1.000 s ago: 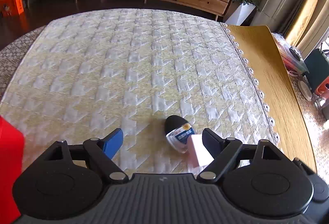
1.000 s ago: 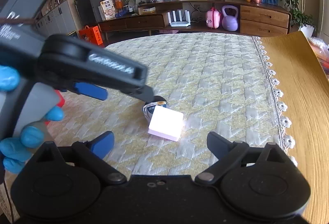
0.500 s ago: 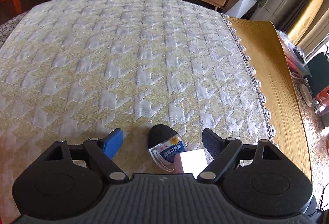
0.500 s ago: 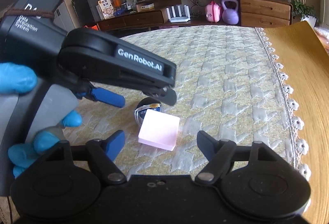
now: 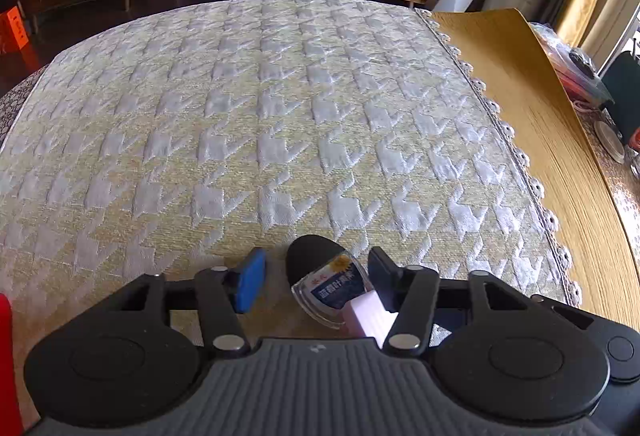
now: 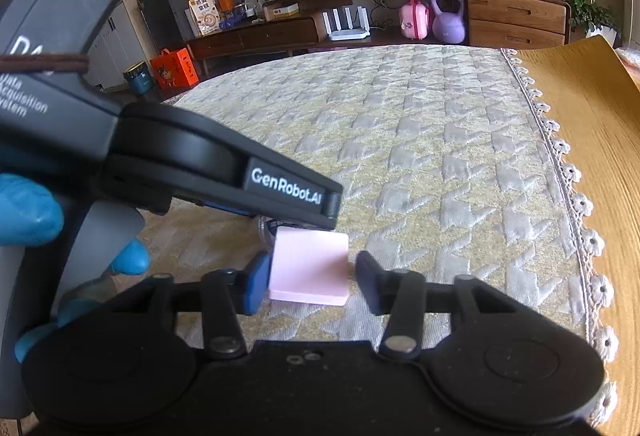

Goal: Organize rigid objects
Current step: 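Close the left tool on the black-capped jar while the right tool grasps the pink sponge, then carry the jar with the left tool to the red box while the right tool carries the sponge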

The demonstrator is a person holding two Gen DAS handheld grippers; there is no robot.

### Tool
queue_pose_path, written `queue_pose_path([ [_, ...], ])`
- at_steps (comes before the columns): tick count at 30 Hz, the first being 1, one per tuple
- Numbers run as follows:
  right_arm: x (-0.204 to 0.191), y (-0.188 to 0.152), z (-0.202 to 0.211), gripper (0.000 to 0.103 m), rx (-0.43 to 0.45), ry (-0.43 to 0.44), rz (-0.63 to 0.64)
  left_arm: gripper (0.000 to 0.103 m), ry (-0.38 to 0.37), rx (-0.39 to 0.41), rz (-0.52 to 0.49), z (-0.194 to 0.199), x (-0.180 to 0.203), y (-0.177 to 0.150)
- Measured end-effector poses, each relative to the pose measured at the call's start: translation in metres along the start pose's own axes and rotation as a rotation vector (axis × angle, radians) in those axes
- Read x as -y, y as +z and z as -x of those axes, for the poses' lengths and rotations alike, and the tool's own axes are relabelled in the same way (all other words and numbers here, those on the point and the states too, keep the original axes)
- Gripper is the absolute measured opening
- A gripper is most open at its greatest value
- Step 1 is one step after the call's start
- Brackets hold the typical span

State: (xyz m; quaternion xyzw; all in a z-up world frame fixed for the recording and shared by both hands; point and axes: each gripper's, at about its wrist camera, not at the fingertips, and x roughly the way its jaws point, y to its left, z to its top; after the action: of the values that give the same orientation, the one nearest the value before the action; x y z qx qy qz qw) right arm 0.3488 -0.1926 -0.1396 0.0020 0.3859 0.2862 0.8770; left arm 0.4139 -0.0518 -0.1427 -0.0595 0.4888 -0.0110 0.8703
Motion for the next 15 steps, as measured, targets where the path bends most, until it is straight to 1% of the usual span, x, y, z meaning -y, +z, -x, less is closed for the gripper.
queue_pose_path([
  [1,-0.001,0.000,0.001,0.041,-0.002,-0.003,0.003,0.044,-0.003,0.001,-0.003,0.001,0.000,0.000],
  [6,-0.004,-0.005,0.006,0.041,-0.003,-0.032,0.032,0.044,-0.003,0.004,-0.014,0.003,0.001,-0.003],
  [15,-0.004,-0.013,0.028,0.041,-0.006,-0.048,0.028,0.044,0.005,-0.002,-0.002,0.019,-0.012,-0.017],
])
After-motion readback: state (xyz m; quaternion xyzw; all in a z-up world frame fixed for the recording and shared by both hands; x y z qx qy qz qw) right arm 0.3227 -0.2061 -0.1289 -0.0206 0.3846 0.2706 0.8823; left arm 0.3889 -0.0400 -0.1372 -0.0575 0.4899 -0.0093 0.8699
